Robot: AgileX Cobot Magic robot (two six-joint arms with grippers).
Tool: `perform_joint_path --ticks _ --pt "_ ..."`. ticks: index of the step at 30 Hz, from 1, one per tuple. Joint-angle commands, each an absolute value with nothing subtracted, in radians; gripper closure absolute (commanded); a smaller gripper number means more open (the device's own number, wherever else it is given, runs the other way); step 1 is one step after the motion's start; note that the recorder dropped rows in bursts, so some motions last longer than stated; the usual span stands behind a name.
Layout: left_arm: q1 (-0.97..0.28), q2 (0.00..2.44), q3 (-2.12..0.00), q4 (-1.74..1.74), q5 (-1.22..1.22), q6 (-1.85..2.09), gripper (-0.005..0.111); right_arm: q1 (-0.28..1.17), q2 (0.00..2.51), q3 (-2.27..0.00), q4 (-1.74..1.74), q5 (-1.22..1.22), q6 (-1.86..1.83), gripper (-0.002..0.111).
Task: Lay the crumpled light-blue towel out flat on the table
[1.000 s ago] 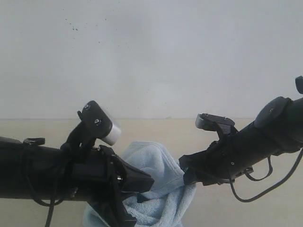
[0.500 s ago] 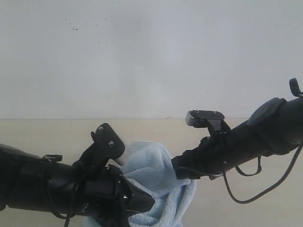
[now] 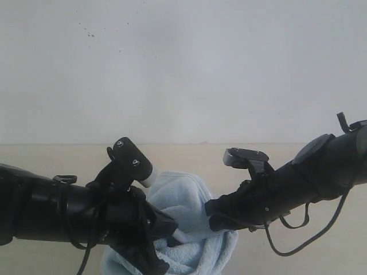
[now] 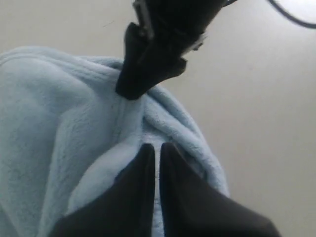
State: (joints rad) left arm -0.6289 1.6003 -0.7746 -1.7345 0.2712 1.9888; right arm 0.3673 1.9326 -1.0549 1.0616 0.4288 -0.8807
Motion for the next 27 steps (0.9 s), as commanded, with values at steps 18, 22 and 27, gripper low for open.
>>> perform_joint_path --ticks 18,22,27 --pt "-0.638 1.511 -0.821 -1.744 0.154 1.989 0.103 0.369 1.769 -1.060 1.235 0.623 -0.890 0.108" --pt "-0.638 1.481 -0.809 -1.646 0.276 1.989 0.096 0.369 1.767 -1.060 1.408 0.792 -1.031 0.108" --pt "-0.638 1.492 -0.793 -1.603 0.171 1.989 0.047 0.369 1.767 -1.060 1.435 0.791 -1.116 0.108"
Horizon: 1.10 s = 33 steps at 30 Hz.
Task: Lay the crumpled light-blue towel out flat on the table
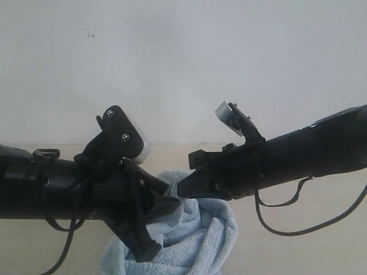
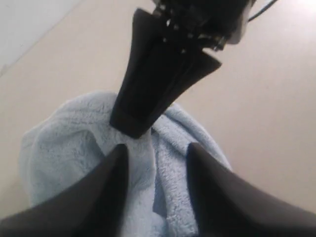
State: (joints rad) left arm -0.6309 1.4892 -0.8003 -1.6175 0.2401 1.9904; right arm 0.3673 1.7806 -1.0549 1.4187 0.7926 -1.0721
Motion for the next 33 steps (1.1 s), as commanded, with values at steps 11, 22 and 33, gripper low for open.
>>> perform_joint_path --ticks 11,22,33 --pt "-0.640 1.618 -0.792 -1.686 0.217 1.989 0.029 0.369 1.767 -1.060 1.531 0.782 -1.186 0.108" --pt "-0.640 1.632 -0.822 -1.686 0.049 1.989 0.049 0.369 1.767 -1.060 1.615 0.892 -1.189 0.108" --pt "-0.640 1.632 -0.822 -1.686 -0.053 1.989 0.103 0.369 1.767 -1.060 1.618 0.975 -1.176 0.108"
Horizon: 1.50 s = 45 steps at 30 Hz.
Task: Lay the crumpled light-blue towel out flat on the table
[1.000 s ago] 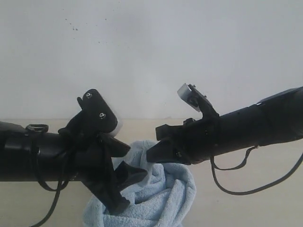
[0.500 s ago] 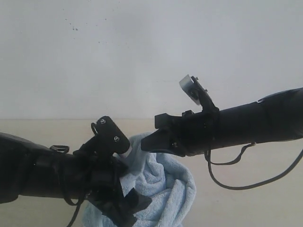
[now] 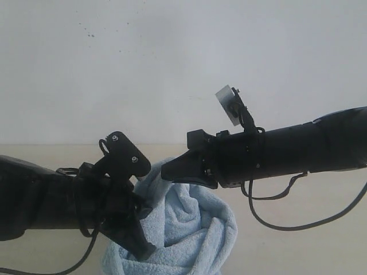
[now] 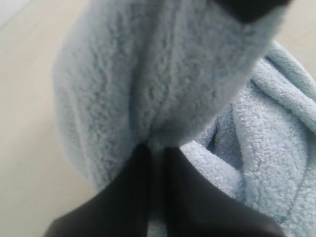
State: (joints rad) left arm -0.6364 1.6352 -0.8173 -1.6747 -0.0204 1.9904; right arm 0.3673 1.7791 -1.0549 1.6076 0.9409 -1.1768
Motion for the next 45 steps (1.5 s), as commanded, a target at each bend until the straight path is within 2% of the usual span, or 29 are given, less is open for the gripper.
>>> perform_joint_path --ticks 1,5,8,11,12,14,18,20,23,27,29,34,40,45 --pt "-0.640 1.632 -0.822 -1.686 -0.053 1.989 0.103 0.369 1.767 -1.060 1.618 0.973 -1.176 0.108" --pt "-0.640 1.613 -0.822 -1.676 -0.019 1.989 0.102 0.369 1.767 -1.060 1.618 0.965 -1.178 0.108" --pt "-0.640 1.583 -0.822 -1.676 0.027 1.989 0.089 0.369 1.767 -1.060 1.618 0.957 -1.178 0.108" --pt "-0.640 1.554 -0.822 -1.679 0.053 1.989 0.066 0.369 1.767 -1.060 1.618 0.949 -1.178 0.108" --pt "-0.640 1.548 -0.822 -1.686 0.053 1.989 0.063 0.369 1.767 -1.060 1.618 0.948 -1.178 0.108" --pt "-0.640 1.546 -0.822 -1.686 0.053 1.989 0.067 0.369 1.767 -1.060 1.618 0.948 -1.178 0.108" --pt "-0.640 1.546 -0.822 -1.683 0.058 1.992 0.095 0.369 1.767 -1.060 1.618 0.941 -1.178 0.108" --pt "-0.640 1.546 -0.822 -1.674 0.081 2.018 0.096 0.369 1.767 -1.060 1.618 0.939 -1.178 0.108" --pt "-0.640 1.546 -0.822 -1.674 0.165 2.001 0.078 0.369 1.767 -1.060 1.618 0.932 -1.178 0.108" --pt "-0.640 1.546 -0.820 -1.678 0.256 1.934 0.039 0.369 1.767 -1.060 1.613 0.917 -1.178 0.108" --pt "-0.640 1.546 -0.820 -1.678 0.254 1.918 0.031 0.369 1.767 -1.060 1.613 0.915 -1.180 0.108" --pt "-0.640 1.546 -0.821 -1.693 0.217 1.916 0.037 0.369 1.767 -1.060 1.613 0.940 -1.173 0.108" --pt "-0.640 1.598 -0.839 -1.677 -0.020 1.941 0.040 0.369 1.767 -1.060 1.613 1.047 -1.157 0.108" --pt "-0.640 1.673 -0.876 -1.664 -0.028 1.946 0.042 0.369 1.767 -1.060 1.615 1.054 -1.144 0.108"
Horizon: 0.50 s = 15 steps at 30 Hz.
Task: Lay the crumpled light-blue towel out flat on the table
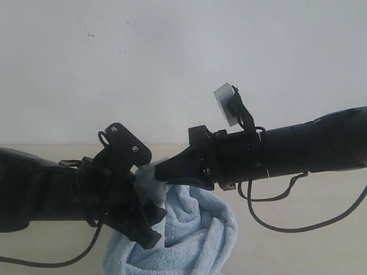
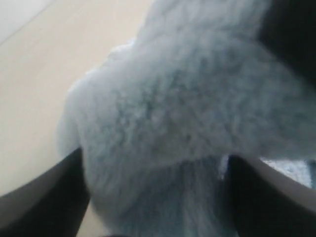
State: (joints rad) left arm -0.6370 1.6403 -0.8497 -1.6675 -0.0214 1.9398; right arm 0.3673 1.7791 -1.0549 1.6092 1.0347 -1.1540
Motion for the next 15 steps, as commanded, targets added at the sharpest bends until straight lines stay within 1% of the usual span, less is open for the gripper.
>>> perform_joint_path --ticks 1,2,5,6,7,8,9,10,12,13,15 --pt "-0.640 1.683 -0.881 -1.664 -0.041 1.946 0.046 0.369 1.767 -1.060 1.615 1.054 -1.139 0.108" --pt "-0.640 1.684 -0.881 -1.664 -0.052 1.939 0.052 0.369 1.767 -1.060 1.615 1.050 -1.135 0.108" --pt "-0.640 1.672 -0.881 -1.667 -0.078 1.915 0.090 0.369 1.767 -1.060 1.611 1.007 -1.130 0.108" --pt "-0.640 1.662 -0.881 -1.667 -0.078 1.915 0.099 0.369 1.767 -1.060 1.606 0.999 -1.130 0.108" --pt "-0.640 1.650 -0.881 -1.667 -0.081 1.915 0.102 0.369 1.767 -1.060 1.603 0.994 -1.130 0.108" --pt "-0.640 1.636 -0.881 -1.667 -0.083 1.915 0.102 0.369 1.767 -1.060 1.601 0.990 -1.130 0.108" --pt "-0.640 1.602 -0.881 -1.667 -0.090 1.915 0.102 0.369 1.767 -1.060 1.601 0.969 -1.132 0.105" --pt "-0.640 1.579 -0.881 -1.670 -0.093 1.915 0.103 0.369 1.767 -1.060 1.601 0.959 -1.132 0.101" --pt "-0.640 1.525 -0.877 -1.706 -0.102 1.915 0.103 0.369 1.767 -1.060 1.601 0.936 -1.132 0.082" --pt "-0.640 1.499 -0.870 -1.709 -0.112 1.915 0.103 0.369 1.767 -1.060 1.601 0.927 -1.132 0.068" --pt "-0.640 1.459 -0.861 -1.709 -0.152 1.932 0.103 0.369 1.767 -1.060 1.601 0.918 -1.157 0.047"
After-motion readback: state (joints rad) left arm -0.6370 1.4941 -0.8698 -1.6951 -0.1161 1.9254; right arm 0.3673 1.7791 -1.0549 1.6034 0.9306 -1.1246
